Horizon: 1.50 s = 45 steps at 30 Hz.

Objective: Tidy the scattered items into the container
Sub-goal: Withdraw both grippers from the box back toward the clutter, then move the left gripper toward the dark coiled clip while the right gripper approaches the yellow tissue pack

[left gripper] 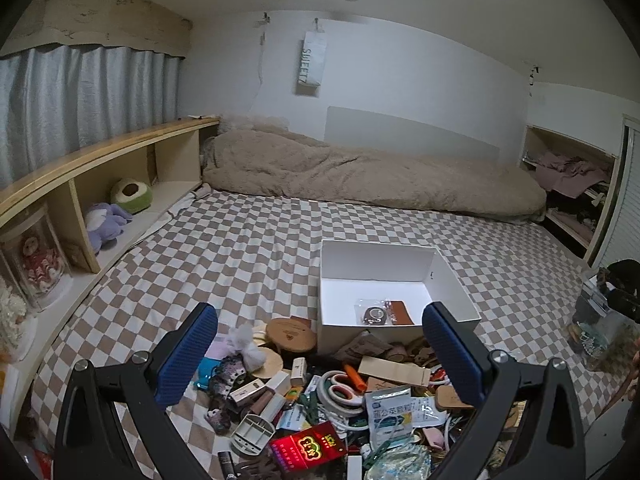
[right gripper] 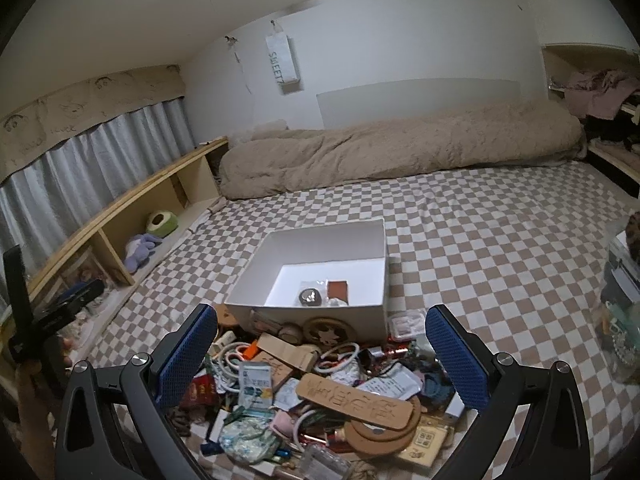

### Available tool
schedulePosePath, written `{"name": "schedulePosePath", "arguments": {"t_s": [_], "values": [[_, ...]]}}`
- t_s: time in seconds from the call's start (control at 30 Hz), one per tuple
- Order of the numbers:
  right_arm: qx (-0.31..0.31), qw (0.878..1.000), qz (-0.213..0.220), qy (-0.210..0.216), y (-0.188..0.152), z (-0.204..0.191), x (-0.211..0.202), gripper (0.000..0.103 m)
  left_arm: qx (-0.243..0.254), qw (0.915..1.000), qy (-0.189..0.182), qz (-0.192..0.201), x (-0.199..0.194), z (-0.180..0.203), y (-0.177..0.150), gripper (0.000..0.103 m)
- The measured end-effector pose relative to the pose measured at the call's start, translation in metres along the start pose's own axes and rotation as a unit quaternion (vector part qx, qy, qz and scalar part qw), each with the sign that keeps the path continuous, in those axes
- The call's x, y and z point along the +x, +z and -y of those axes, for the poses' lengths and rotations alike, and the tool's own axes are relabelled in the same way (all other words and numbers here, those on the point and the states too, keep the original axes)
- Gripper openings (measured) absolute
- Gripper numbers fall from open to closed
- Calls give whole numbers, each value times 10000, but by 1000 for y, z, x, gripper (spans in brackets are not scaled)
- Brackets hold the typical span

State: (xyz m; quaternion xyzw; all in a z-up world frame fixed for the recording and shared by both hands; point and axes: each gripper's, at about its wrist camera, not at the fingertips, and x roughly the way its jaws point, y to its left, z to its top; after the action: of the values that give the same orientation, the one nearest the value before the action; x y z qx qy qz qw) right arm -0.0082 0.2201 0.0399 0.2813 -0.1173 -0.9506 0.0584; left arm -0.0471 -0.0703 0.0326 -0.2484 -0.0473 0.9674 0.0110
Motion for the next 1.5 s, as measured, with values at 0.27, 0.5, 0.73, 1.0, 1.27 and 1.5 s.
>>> {"name": "schedulePosePath", "arguments": {"t_s": [0.27,0.5,0.73,1.0,1.27,1.5], "values": [[298,9994,-184,-17,-21,23,12,103,68,9997,231,-98,4,-10,-30,103],[842,9957,-357,118,-43,48,23,103,122,9979,318,-542,25,-26,-65,103],[1219,9905,-631,42,-70,67,40,103,-120,9925,426,-1140,47,-45,-106,103],[1561,9831,-948,-133,-98,76,60,103,-473,9820,348,-1794,66,-54,-145,103],[1724,9784,-1132,166,-118,72,65,103,-894,9709,204,-2214,70,-59,-173,103],[1734,9770,-1191,335,-126,76,68,103,-985,9657,369,-2373,73,-57,-194,103]]}}
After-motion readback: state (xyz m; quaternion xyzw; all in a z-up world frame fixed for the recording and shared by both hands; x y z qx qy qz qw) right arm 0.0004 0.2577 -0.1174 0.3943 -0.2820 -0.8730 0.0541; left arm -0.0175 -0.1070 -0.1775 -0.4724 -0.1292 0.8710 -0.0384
